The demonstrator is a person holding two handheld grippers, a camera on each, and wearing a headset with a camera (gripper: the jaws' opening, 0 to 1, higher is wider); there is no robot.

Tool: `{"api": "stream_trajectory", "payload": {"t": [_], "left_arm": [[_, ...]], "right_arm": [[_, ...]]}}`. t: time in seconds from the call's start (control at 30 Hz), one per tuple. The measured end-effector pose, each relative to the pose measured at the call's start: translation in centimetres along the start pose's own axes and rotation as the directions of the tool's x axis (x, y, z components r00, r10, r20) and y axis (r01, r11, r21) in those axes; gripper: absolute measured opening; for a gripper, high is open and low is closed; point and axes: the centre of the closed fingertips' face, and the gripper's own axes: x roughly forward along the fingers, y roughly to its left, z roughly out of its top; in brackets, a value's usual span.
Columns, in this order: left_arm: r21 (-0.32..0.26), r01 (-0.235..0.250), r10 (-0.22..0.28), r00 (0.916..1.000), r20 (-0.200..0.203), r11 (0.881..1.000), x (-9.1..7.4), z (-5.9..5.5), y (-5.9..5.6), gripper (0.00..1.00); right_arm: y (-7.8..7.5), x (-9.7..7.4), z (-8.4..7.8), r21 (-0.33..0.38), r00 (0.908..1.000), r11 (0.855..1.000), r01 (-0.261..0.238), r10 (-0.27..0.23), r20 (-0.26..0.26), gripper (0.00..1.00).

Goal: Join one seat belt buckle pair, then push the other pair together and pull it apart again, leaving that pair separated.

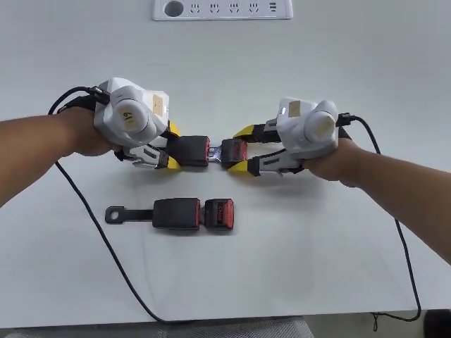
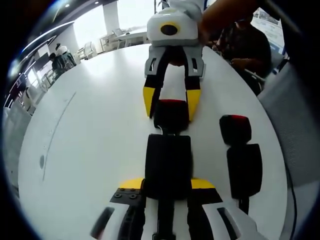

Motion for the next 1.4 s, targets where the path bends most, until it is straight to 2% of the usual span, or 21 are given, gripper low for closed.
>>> {"api": "stream_trajectory", "payload": {"t": [0.23,0.4,0.43,0.47,0.8,1.4], "left_arm": [[0.016,0.008,-0.007,0.9998,-0.017,1.000,0.1,0.0,0.0,0.32],[0.017,0.008,-0.008,0.9999,-0.015,1.000,0.0,0.0,0.0,0.32],[0.019,0.009,-0.008,0.9998,-0.018,1.000,0.1,0.0,0.0,0.32],[0.021,0.009,-0.008,0.9997,-0.023,1.000,0.1,0.0,0.0,0.32],[0.033,0.014,-0.013,0.9991,-0.041,0.999,0.1,0.0,0.0,0.32],[0.045,0.024,-0.022,0.9986,-0.049,0.999,0.2,0.1,0.0,0.33]], "right_arm": [[0.4,1.0,0.7,0.018,0.9999,1.000,0.015,-0.015,-0.006,0.35],[0.3,0.9,0.8,0.050,0.9996,0.998,0.026,-0.025,-0.011,0.35],[0.3,0.9,0.8,0.046,0.9996,0.999,0.025,-0.024,-0.014,0.35],[0.4,0.9,0.7,0.009,0.9991,1.000,0.025,-0.024,-0.034,0.35],[0.6,1.0,0.6,-0.005,0.9968,0.999,0.033,-0.034,-0.072,0.35],[0.5,0.9,0.4,-0.034,0.9946,0.998,0.052,-0.055,-0.088,0.35]]}}
